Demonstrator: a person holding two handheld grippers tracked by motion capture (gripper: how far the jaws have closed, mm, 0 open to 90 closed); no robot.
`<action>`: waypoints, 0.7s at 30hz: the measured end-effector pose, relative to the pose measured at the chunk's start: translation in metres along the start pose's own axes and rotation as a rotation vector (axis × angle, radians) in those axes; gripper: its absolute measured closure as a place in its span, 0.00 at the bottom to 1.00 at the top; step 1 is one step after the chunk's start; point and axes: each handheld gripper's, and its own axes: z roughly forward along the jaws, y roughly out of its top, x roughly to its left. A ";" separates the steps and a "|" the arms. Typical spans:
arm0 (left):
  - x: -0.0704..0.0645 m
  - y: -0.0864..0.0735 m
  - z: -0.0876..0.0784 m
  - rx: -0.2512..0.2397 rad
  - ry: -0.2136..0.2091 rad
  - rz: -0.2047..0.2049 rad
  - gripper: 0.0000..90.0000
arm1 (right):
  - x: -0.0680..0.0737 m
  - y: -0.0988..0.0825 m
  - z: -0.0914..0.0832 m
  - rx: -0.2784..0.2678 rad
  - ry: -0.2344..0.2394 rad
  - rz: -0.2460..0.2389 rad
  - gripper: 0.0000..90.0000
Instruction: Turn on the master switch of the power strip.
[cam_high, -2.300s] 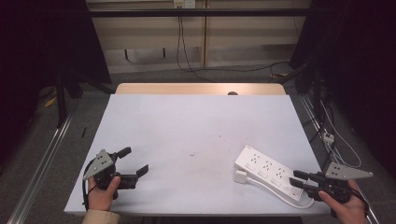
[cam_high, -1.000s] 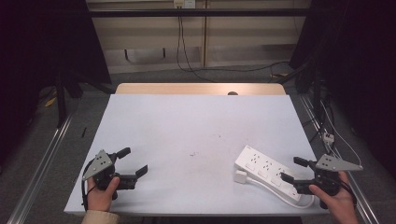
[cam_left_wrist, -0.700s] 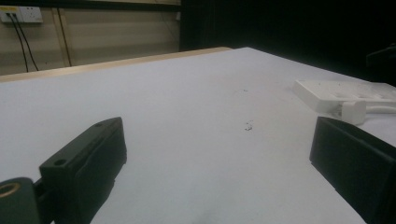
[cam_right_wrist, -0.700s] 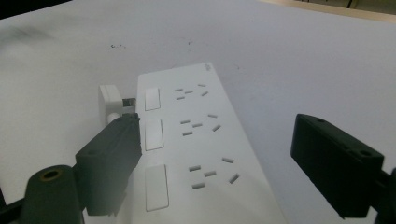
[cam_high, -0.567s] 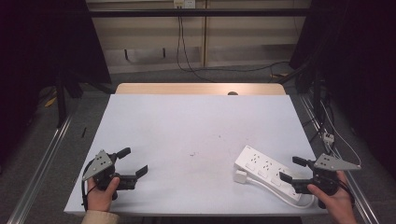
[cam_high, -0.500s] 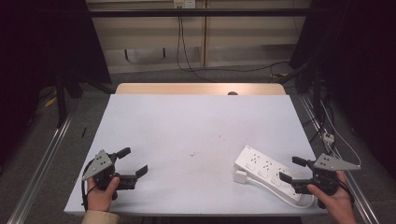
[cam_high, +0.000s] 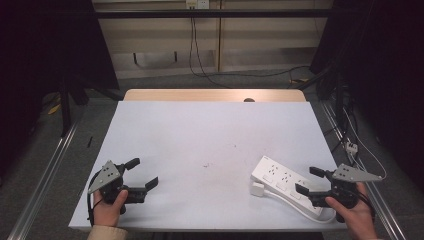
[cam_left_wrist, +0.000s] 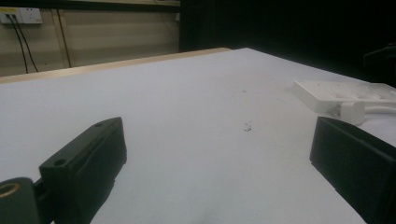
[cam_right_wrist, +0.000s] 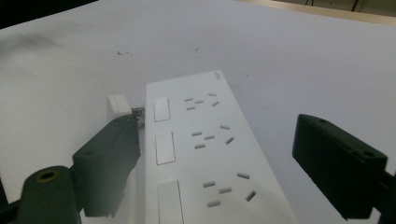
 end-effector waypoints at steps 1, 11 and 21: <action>0.000 0.000 0.000 0.000 0.000 0.000 0.04 | 0.001 0.000 0.000 0.001 0.000 0.000 0.16; 0.000 0.000 0.000 -0.002 0.002 0.000 0.04 | 0.008 0.004 0.008 -0.010 0.016 0.014 0.14; 0.000 0.000 0.000 -0.006 0.000 -0.006 0.04 | 0.014 0.008 0.016 -0.017 0.022 0.024 0.14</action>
